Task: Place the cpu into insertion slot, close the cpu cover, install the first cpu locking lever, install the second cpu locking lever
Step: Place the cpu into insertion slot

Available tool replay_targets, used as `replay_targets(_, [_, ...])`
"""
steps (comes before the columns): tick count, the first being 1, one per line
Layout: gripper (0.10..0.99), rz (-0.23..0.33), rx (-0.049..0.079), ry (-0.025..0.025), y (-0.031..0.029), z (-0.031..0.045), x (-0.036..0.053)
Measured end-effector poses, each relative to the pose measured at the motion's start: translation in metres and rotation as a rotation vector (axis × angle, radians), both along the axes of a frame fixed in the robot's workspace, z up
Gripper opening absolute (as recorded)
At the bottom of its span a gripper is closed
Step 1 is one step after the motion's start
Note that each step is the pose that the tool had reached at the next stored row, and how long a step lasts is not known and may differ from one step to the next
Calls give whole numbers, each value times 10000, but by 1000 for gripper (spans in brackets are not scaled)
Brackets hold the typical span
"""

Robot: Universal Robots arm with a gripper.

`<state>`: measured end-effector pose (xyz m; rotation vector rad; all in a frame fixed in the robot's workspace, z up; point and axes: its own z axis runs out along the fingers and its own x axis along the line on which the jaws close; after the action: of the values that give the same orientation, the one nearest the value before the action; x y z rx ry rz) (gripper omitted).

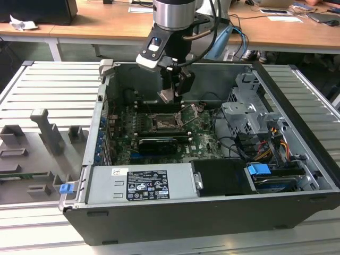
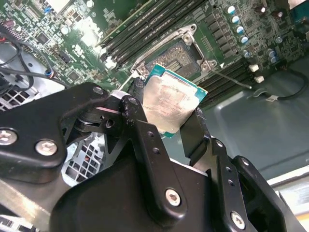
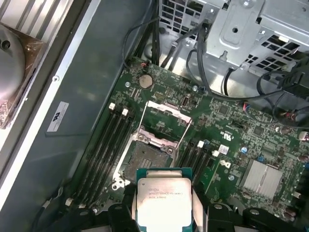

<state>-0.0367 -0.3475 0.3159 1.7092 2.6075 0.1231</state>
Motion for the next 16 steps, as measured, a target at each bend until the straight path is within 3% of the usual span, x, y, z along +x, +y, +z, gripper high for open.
replay_targets(4, [541,-99,1,15,6,-106,1])
replay_targets(7, [541,-882,0,15,5,-181,1])
replay_targets(8, [541,-1468,1,15,6,-227,0])
replay_targets(9, [541,-1697,2,15,6,-243,0])
replay_targets(16, [541,-2586,4,15,7,-336,4])
